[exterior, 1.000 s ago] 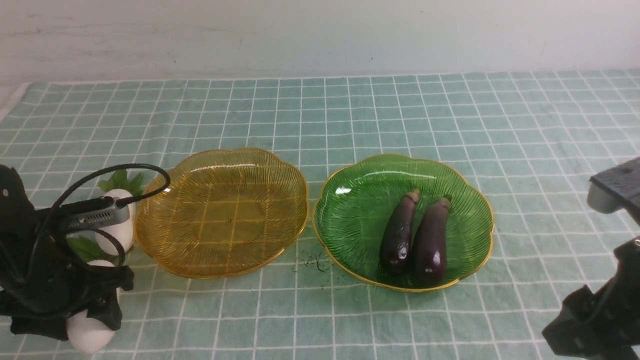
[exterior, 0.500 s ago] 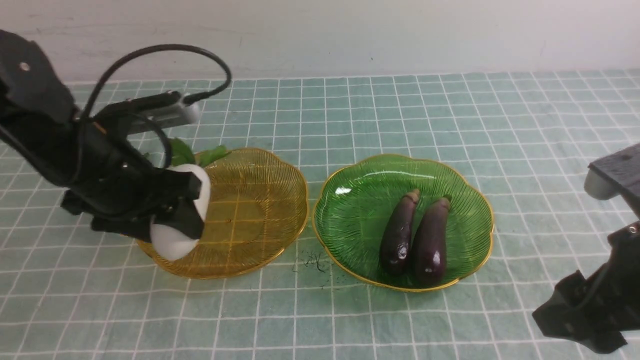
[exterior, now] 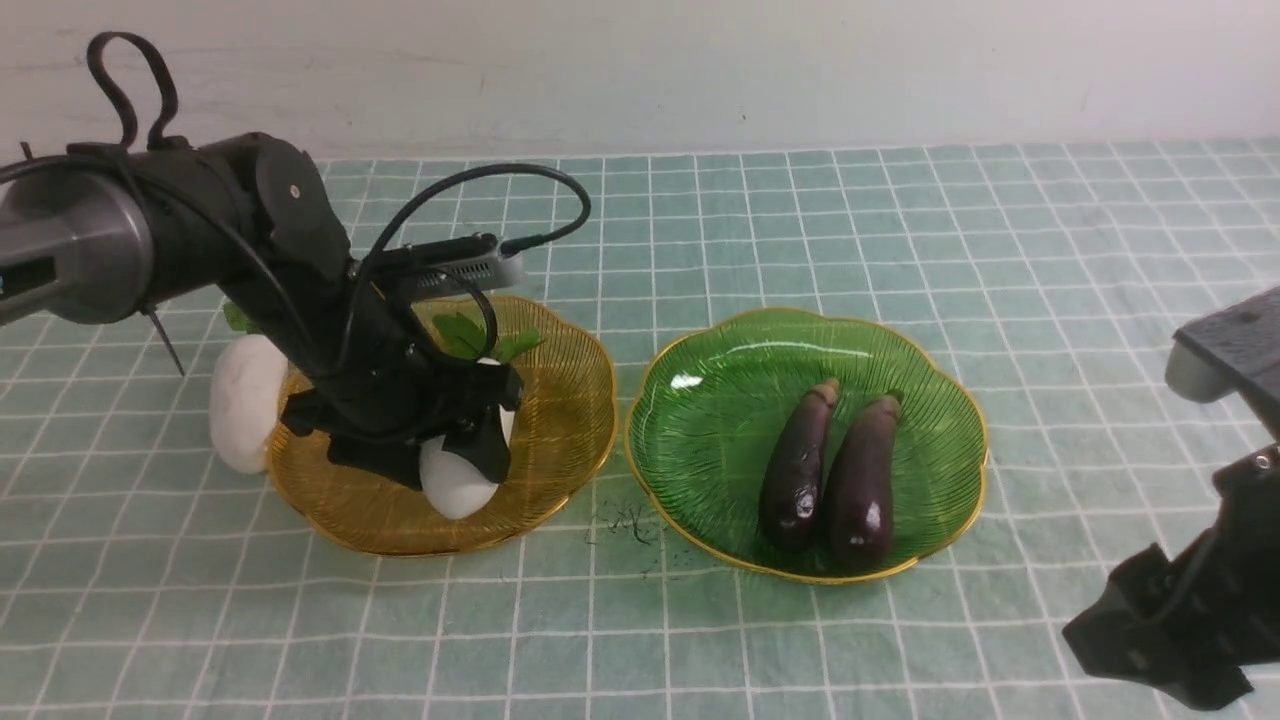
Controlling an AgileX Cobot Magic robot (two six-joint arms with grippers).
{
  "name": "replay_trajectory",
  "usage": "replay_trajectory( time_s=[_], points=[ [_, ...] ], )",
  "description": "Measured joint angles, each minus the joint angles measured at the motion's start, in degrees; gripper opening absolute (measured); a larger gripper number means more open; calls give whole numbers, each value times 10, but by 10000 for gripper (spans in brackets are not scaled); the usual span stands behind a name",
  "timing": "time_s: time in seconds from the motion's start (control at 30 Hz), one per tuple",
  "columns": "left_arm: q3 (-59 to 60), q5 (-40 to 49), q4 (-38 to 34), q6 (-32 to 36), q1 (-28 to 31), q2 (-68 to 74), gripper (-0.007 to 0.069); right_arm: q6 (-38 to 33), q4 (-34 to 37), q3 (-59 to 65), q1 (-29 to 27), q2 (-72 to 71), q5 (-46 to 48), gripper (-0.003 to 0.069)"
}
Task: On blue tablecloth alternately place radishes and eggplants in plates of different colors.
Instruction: 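Pick up the white radish and place it in the left plate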
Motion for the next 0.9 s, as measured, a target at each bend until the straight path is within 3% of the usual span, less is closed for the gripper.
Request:
replay_trajectory(
  time_s=[0.1,0.23,0.4,0.57,0.9],
  points=[
    [-5,1,0,-2,0,0,572,-1,0,0,0,0,-1,547],
    [-21,18,0,-2,0,0,602,-1,0,0,0,0,-1,547],
    [-71,45,17,-2,9,0,597,-1,0,0,0,0,-1,547],
    [-130,57,92,-10,44,0,555,-1,0,0,0,0,-1,547],
    [-143,26,192,-159,150,25,530,-1,6,0,0,0,-1,545]
  ],
)
